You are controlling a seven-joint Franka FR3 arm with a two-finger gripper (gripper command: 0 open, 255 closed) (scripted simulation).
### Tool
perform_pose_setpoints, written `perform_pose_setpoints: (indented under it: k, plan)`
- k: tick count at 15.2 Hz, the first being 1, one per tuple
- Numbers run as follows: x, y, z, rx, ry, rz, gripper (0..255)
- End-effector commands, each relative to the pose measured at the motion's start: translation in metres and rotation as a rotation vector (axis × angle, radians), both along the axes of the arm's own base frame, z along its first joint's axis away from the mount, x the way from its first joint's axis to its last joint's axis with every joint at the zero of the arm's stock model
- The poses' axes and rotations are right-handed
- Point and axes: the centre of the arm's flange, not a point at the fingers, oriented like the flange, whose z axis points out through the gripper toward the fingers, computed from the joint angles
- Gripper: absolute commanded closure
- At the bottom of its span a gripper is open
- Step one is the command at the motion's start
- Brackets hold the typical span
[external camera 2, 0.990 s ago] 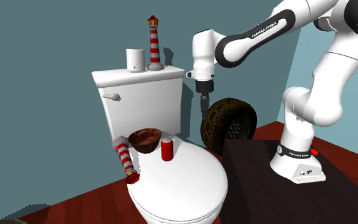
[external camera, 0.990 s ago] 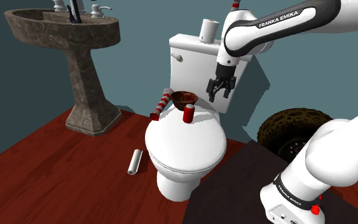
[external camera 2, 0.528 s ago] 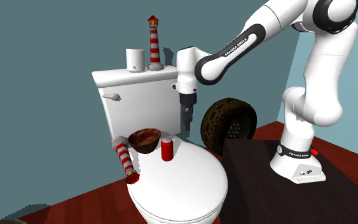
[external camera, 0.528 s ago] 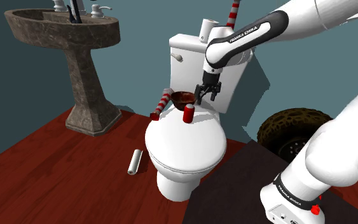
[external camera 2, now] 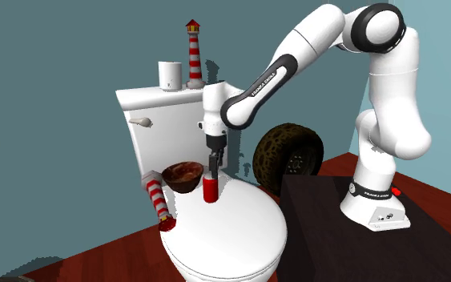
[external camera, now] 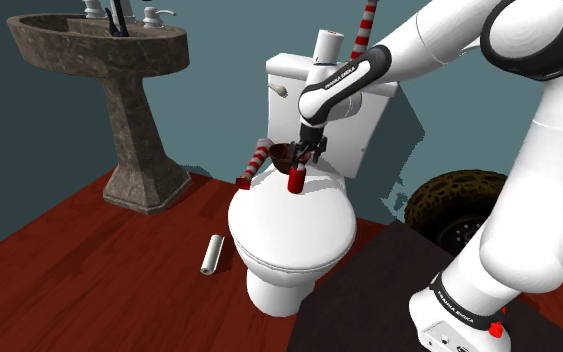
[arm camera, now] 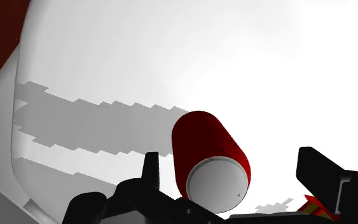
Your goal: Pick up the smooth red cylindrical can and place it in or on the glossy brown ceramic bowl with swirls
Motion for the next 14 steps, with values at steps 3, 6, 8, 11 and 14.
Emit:
perform_pose_setpoints:
  k: [3, 6, 8, 11, 14]
  plan:
    - [0.026, -0.003, -0.025, -0.005, -0.014, 0.003, 0]
    - [0.026, -0.003, -0.041, -0.005, -0.014, 0.003, 0]
    - [0.027, -0.003, -0.052, -0.005, -0.014, 0.003, 0]
    - [0.027, -0.003, -0.060, -0.005, -0.014, 0.003, 0]
    - [0.027, -0.003, -0.060, -0.005, -0.014, 0.003, 0]
